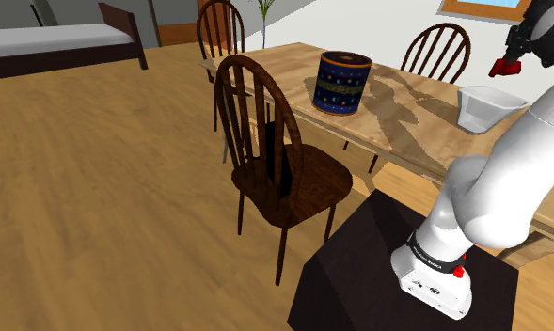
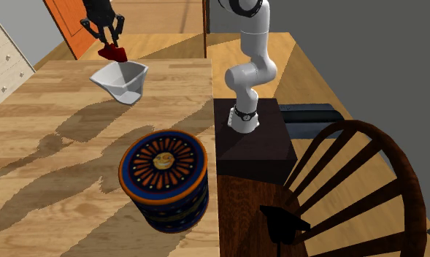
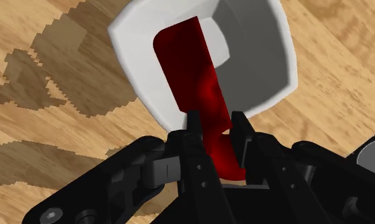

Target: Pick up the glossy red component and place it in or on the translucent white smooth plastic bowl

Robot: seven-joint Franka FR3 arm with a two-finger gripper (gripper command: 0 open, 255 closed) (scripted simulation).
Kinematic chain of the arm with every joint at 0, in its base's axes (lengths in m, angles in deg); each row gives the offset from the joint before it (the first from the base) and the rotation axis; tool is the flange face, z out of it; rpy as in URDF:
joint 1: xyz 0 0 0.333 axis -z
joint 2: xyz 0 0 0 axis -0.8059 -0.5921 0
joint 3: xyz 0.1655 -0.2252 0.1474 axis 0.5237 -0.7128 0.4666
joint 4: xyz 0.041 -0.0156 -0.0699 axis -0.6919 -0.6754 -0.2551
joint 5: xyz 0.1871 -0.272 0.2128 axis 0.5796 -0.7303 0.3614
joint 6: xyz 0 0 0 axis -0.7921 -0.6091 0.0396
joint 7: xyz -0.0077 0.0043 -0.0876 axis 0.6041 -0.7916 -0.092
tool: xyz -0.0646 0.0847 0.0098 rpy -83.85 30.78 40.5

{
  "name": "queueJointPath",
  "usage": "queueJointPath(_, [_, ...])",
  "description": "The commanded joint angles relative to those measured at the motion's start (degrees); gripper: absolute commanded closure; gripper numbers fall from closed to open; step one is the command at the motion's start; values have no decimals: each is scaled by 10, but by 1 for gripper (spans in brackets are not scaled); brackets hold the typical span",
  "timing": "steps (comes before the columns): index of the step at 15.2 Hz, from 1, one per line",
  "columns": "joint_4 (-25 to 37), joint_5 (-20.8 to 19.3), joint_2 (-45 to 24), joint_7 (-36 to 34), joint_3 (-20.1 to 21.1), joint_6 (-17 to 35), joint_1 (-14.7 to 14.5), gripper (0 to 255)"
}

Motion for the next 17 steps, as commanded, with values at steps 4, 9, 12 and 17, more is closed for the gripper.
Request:
queueJointPath(4, [42,-80,71,-14,-72,-11,-104,255])
queueJointPath(9, [-24,-44,36,6,-43,41,-36,255])
queueJointPath(12, [-60,-21,14,19,-24,70,3,255])
queueJointPath(17, [-114,25,-31,49,14,116,77,255])
